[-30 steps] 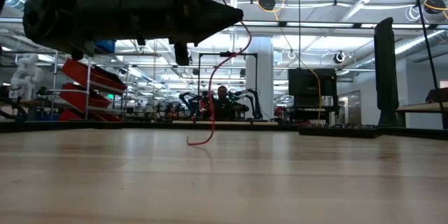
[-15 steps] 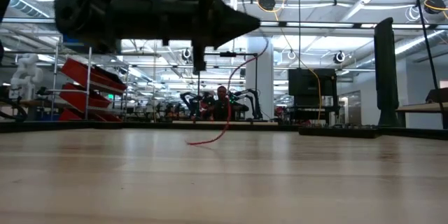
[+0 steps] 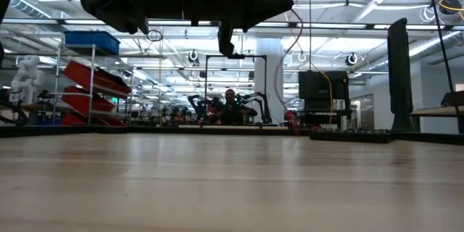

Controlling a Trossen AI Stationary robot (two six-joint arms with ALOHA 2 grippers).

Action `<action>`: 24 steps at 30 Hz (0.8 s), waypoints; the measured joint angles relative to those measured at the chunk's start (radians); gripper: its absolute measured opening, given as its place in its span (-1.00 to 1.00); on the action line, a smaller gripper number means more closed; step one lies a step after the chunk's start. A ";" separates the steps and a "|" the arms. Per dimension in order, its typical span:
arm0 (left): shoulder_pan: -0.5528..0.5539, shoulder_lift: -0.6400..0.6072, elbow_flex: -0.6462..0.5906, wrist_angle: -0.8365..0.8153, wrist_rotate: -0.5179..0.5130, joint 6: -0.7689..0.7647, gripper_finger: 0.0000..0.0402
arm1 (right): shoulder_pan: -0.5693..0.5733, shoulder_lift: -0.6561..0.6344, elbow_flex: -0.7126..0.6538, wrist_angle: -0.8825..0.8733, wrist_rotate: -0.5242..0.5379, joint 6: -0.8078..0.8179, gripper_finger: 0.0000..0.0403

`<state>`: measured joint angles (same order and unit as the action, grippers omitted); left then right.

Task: Coil cords
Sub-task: Coil the red wire into the spool

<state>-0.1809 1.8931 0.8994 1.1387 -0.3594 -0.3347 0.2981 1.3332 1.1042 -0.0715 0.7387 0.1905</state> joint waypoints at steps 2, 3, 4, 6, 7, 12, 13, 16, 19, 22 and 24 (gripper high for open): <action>0.004 0.000 0.000 0.000 -0.025 -0.001 -1.00 | 0.000 0.002 0.000 0.000 0.014 0.000 -1.00; 0.008 0.000 0.000 -0.008 -0.038 -0.003 -1.00 | 0.000 0.002 0.000 0.000 0.016 0.000 -1.00; 0.011 0.000 0.000 -0.017 -0.049 -0.016 -1.00 | 0.000 0.002 0.000 0.000 0.019 0.000 -1.00; 0.017 0.000 0.000 -0.024 -0.056 -0.037 -1.00 | 0.000 0.002 0.000 0.000 0.020 0.005 -1.00; 0.018 0.000 0.000 -0.021 -0.057 -0.046 -1.00 | 0.000 0.002 0.000 0.000 0.020 0.006 -1.00; 0.019 -0.001 0.000 0.017 -0.058 -0.051 -1.00 | -0.005 0.021 0.000 -0.002 0.055 0.008 -1.00; 0.018 -0.003 0.000 0.017 -0.058 -0.051 -1.00 | -0.007 0.029 0.000 -0.006 0.073 0.008 -1.00; 0.018 -0.005 0.000 0.024 -0.058 -0.053 -1.00 | -0.017 0.044 0.000 -0.015 0.116 0.008 -1.00; 0.017 -0.005 0.000 0.045 -0.047 -0.057 -1.00 | -0.024 0.054 0.000 -0.018 0.140 0.001 -1.00; 0.017 -0.005 0.001 0.050 -0.024 -0.079 -1.00 | -0.029 0.054 0.000 -0.027 0.160 0.001 -1.00; 0.017 -0.005 0.001 0.059 -0.018 -0.079 -1.00 | -0.029 0.056 0.000 -0.035 0.167 0.001 -1.00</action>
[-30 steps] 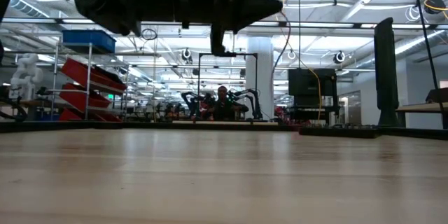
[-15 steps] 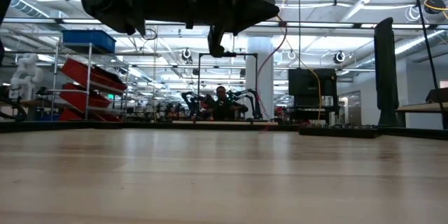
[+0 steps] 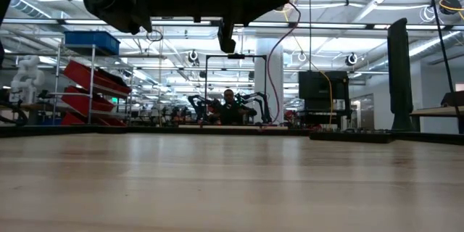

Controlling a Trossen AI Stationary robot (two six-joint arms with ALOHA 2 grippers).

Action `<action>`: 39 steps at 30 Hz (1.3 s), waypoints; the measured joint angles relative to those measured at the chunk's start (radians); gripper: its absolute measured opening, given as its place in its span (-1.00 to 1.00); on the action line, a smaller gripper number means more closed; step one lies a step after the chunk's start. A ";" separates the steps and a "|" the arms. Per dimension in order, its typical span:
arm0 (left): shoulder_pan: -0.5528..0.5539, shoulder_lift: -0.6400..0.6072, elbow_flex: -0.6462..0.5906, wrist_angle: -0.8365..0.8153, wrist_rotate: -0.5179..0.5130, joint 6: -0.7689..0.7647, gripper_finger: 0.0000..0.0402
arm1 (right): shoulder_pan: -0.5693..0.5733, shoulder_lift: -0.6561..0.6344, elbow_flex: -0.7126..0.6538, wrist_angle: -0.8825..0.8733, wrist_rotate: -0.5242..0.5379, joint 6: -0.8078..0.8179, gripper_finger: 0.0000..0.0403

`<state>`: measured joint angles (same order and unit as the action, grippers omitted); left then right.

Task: Coil cords
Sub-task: Coil the red wire into the spool

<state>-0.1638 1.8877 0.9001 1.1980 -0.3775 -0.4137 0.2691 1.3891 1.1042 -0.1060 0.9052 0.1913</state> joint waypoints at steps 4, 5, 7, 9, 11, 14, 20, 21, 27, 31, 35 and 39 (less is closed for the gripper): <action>0.017 -0.003 0.000 -0.017 -0.001 0.003 -1.00 | 0.000 0.001 0.000 0.002 -0.010 0.006 -1.00; 0.026 -0.003 0.000 -0.024 -0.005 0.001 -1.00 | 0.000 0.001 0.000 0.006 -0.017 0.007 -1.00; 0.037 -0.003 0.000 -0.030 -0.006 0.000 -1.00 | 0.001 0.002 0.000 0.012 -0.020 0.008 -1.00; 0.042 -0.003 0.005 -0.027 -0.007 -0.004 -1.00 | 0.001 0.002 0.000 0.018 -0.019 0.010 -1.00; 0.042 -0.003 0.026 -0.029 0.016 -0.008 -1.00 | 0.001 0.003 0.000 0.012 -0.017 0.011 -1.00; 0.041 -0.004 0.075 -0.062 0.076 -0.008 -1.00 | 0.000 0.018 0.000 0.005 -0.009 0.011 -1.00; 0.018 -0.006 0.146 -0.175 0.153 -0.004 -1.00 | -0.011 0.040 0.000 -0.005 -0.014 0.016 -1.00; 0.015 -0.011 0.146 -0.202 0.157 -0.002 -1.00 | -0.011 0.040 0.000 -0.007 -0.023 0.016 -1.00; -0.010 -0.063 0.146 -0.327 0.165 0.016 -1.00 | 0.005 0.030 0.000 -0.028 -0.029 0.015 -1.00; -0.027 -0.136 0.145 -0.476 0.144 0.058 -1.00 | 0.019 0.021 0.000 -0.039 -0.040 0.014 -1.00; -0.047 -0.230 0.145 -0.606 0.094 0.100 -1.00 | 0.022 0.014 0.000 -0.062 -0.047 0.018 -1.00; -0.066 -0.288 0.146 -0.708 0.088 0.109 -1.00 | 0.021 0.012 -0.001 -0.098 -0.041 0.042 -1.00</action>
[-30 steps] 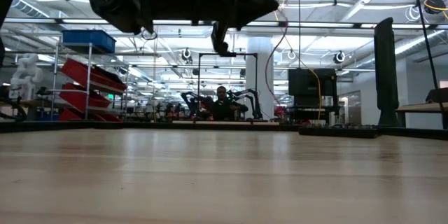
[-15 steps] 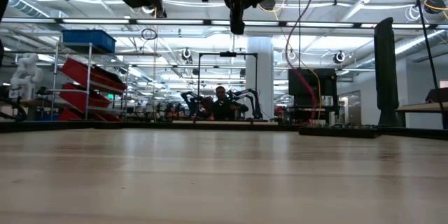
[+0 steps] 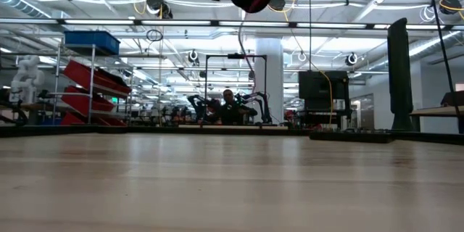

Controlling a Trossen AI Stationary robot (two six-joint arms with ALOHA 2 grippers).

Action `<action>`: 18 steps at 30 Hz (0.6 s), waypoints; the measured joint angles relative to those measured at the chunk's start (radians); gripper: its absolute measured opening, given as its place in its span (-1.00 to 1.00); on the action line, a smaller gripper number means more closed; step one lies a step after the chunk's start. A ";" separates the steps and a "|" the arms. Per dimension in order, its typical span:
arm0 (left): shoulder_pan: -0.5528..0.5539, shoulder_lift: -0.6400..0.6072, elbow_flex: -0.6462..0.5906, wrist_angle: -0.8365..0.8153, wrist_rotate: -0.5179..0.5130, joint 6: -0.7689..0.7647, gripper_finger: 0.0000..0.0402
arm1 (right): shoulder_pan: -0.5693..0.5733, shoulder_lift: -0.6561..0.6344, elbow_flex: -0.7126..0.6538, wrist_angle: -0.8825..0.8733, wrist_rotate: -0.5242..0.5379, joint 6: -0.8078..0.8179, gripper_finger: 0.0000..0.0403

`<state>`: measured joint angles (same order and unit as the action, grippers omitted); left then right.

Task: Coil cords
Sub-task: Coil the red wire into the spool

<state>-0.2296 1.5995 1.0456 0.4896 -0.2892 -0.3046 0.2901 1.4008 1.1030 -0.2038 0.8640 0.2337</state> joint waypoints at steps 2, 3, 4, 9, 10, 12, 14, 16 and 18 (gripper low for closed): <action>-0.009 -0.014 0.000 -0.026 -0.002 0.000 -1.00 | 0.000 -0.001 0.000 -0.002 -0.001 0.008 -1.00; -0.012 -0.017 0.000 -0.038 -0.007 0.001 -1.00 | 0.000 -0.001 0.000 -0.003 -0.001 0.009 -1.00; -0.016 -0.018 0.000 -0.039 -0.013 0.005 -1.00 | 0.000 -0.001 0.000 -0.002 -0.003 0.009 -1.00; -0.022 -0.018 0.000 -0.041 -0.026 0.023 -1.00 | -0.001 -0.001 0.000 -0.006 -0.007 0.009 -1.00; -0.022 -0.018 0.000 -0.043 -0.027 0.023 -1.00 | -0.001 -0.001 0.000 -0.010 -0.008 0.009 -1.00; -0.022 -0.023 0.000 -0.049 -0.026 0.024 -1.00 | -0.001 -0.001 0.000 -0.017 -0.027 0.003 -1.00; -0.022 -0.028 0.000 -0.046 -0.026 0.024 -1.00 | -0.001 -0.001 0.000 -0.018 -0.045 -0.008 -1.00; -0.022 -0.042 0.000 -0.062 -0.026 0.024 -1.00 | -0.001 -0.001 0.000 -0.019 -0.054 -0.015 -1.00; -0.022 -0.058 0.000 -0.071 -0.026 0.026 -1.00 | -0.001 -0.001 0.000 -0.020 -0.058 -0.021 -1.00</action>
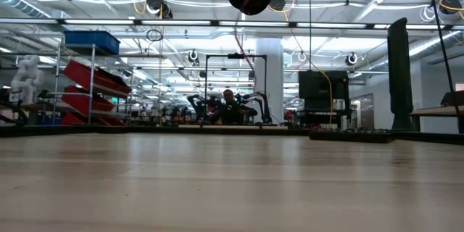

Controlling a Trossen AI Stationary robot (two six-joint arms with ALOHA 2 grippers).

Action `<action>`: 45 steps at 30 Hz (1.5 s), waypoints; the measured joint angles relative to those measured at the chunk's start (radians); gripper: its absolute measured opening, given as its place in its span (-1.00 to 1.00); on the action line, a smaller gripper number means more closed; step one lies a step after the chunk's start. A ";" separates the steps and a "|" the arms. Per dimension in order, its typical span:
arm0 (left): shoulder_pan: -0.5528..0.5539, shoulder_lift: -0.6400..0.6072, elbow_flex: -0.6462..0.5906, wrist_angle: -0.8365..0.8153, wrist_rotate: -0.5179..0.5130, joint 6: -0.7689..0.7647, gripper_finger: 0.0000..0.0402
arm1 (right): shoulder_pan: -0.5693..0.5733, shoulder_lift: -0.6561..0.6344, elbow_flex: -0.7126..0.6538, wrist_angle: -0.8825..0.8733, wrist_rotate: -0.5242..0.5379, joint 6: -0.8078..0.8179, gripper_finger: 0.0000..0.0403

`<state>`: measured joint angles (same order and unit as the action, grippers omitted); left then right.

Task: Coil cords
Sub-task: Coil the red wire into the spool

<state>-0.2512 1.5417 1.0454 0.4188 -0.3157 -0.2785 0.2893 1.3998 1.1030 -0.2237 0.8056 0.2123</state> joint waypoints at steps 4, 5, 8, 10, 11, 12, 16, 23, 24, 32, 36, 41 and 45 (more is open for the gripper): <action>0.000 -0.042 0.000 -0.072 -0.002 0.004 -1.00 | -0.001 0.000 0.000 -0.009 -0.056 -0.018 -1.00; 0.000 -0.052 0.000 -0.087 -0.005 0.004 -1.00 | -0.002 0.000 0.000 -0.009 -0.074 -0.018 -1.00; 0.000 -0.094 0.000 -0.173 -0.005 0.004 -1.00 | -0.004 0.000 0.000 -0.012 -0.103 -0.032 -1.00; 0.000 -0.122 0.000 -0.247 -0.006 0.004 -1.00 | -0.005 -0.003 0.000 -0.022 -0.124 -0.046 -1.00; 0.000 -0.131 0.000 -0.278 -0.006 0.004 -1.00 | -0.005 -0.007 0.000 -0.025 -0.145 -0.048 -1.00; -0.001 -0.143 0.000 -0.303 -0.005 0.007 -1.00 | -0.005 -0.012 0.000 -0.028 -0.167 -0.049 -1.00; -0.011 -0.181 0.000 -0.394 0.025 0.035 -1.00 | -0.005 -0.030 0.000 -0.056 -0.237 -0.048 -1.00; -0.031 -0.199 0.000 -0.504 0.172 0.111 -1.00 | 0.000 -0.049 0.000 -0.060 -0.413 -0.043 -1.00; -0.034 -0.199 0.000 -0.521 0.180 0.126 -0.99 | 0.000 -0.050 0.000 -0.060 -0.428 -0.043 -1.00; -0.047 -0.199 0.000 -0.580 0.185 0.190 -0.93 | 0.000 -0.050 0.000 -0.049 -0.474 -0.044 -1.00; -0.052 -0.199 0.000 -0.590 0.185 0.192 -0.93 | 0.000 -0.050 0.000 -0.035 -0.507 -0.041 -1.00; -0.066 -0.199 0.000 -0.585 0.181 0.224 -0.92 | 0.000 -0.050 0.000 -0.034 -0.525 -0.012 -1.00; -0.066 -0.199 0.000 -0.584 0.180 0.233 -0.91 | 0.000 -0.050 0.000 -0.035 -0.525 -0.001 -1.00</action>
<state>-0.3168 1.3430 1.0454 -0.1654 -0.1360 -0.0452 0.2893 1.3495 1.1034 -0.2584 0.2810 0.2114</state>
